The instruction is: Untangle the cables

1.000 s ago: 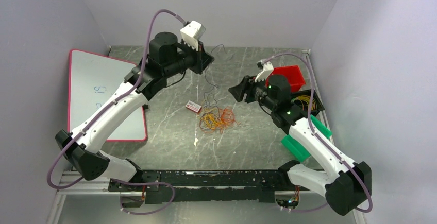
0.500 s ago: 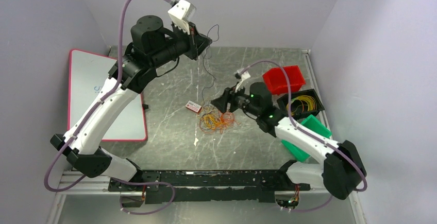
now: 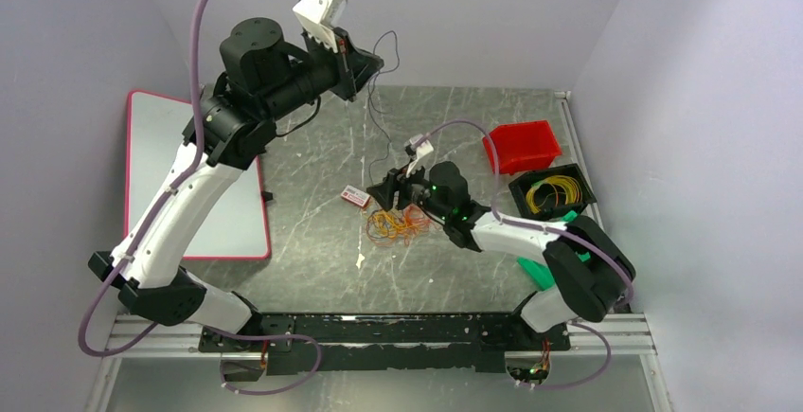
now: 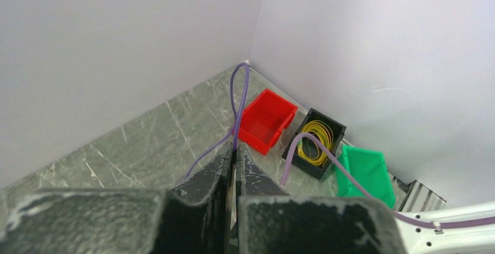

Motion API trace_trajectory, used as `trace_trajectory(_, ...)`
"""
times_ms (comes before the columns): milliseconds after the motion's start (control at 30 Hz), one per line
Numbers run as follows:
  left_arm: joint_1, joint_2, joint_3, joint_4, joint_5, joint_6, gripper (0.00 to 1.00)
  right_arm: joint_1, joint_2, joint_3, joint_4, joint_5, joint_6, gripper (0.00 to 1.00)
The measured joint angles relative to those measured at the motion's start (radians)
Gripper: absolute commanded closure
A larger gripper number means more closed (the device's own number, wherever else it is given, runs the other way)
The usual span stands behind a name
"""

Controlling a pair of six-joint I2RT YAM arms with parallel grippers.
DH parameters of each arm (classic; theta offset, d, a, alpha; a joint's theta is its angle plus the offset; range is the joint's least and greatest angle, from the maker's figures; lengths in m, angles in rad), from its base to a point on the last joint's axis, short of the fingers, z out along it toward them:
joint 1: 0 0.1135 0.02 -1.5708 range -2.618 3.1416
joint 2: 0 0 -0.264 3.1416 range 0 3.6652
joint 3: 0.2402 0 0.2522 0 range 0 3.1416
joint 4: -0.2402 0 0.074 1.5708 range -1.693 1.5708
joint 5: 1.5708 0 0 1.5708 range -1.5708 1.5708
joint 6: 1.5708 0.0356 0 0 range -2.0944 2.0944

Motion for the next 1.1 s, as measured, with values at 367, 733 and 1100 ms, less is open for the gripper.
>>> trace_trajectory(367, 0.0, 0.0, 0.031, -0.01, -0.029, -0.004, 0.93, 0.039, 0.171, 0.057, 0.113, 0.012, -0.014, 0.83)
trace_trajectory(733, 0.0, -0.065, -0.074, -0.009, -0.124, -0.004, 0.93, 0.045, 0.026, 0.153, -0.018, 0.018, -0.016, 1.0)
trace_trajectory(1100, 0.0, -0.091, -0.159, 0.006, -0.212, -0.008, 0.93, 0.045, -0.164, 0.402, -0.288, 0.049, -0.057, 1.0)
